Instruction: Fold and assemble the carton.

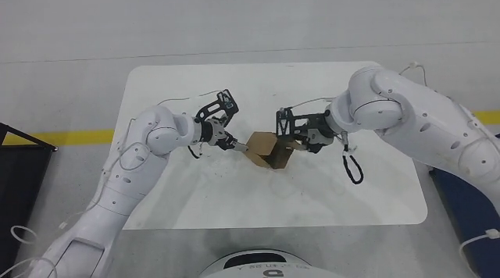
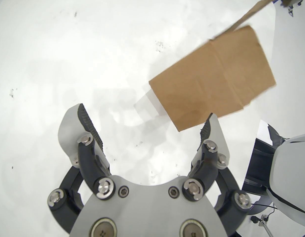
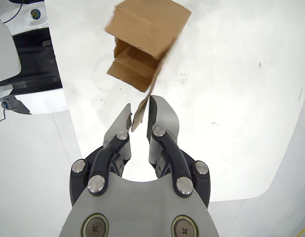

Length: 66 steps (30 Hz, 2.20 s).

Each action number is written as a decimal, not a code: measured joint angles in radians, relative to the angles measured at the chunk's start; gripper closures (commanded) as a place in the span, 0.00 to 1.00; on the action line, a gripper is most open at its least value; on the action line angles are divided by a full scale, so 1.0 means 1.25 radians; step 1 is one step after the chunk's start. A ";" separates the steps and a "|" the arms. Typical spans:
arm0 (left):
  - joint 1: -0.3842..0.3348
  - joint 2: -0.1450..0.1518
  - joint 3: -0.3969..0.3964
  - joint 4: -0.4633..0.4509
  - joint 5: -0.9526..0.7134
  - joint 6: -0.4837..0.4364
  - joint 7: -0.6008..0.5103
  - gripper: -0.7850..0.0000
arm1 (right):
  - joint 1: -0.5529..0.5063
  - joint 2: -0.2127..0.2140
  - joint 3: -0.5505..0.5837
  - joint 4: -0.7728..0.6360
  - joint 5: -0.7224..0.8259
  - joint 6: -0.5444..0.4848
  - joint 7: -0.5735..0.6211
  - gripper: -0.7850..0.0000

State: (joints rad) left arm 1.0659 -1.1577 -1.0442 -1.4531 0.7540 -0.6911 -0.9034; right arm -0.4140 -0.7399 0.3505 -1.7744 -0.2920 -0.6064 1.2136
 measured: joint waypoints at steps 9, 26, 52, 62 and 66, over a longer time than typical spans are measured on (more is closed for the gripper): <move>-0.018 -0.001 0.029 0.035 0.002 0.026 0.003 0.00 | 0.025 -0.016 0.002 0.026 -0.001 0.000 -0.012 0.10; -0.049 -0.012 0.088 0.110 -0.011 0.098 0.020 0.01 | -0.077 0.052 0.119 -0.067 -0.143 0.007 -0.107 0.18; 0.005 0.017 -0.049 0.039 -0.197 0.104 0.062 0.00 | -0.359 0.164 0.239 -0.024 -0.092 -0.069 -0.283 0.00; -0.002 0.018 -0.031 0.035 -0.212 0.091 0.053 0.00 | -0.430 0.188 0.260 -0.010 -0.045 0.005 -0.215 0.43; -0.002 0.018 -0.032 0.035 -0.212 0.091 0.053 0.00 | -0.467 0.193 0.267 0.024 -0.024 0.031 -0.247 0.78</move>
State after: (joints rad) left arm 1.0634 -1.1353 -1.0839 -1.4092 0.4887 -0.5775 -0.8372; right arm -0.9979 -0.4980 0.6840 -1.7447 -0.3217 -0.5679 0.9042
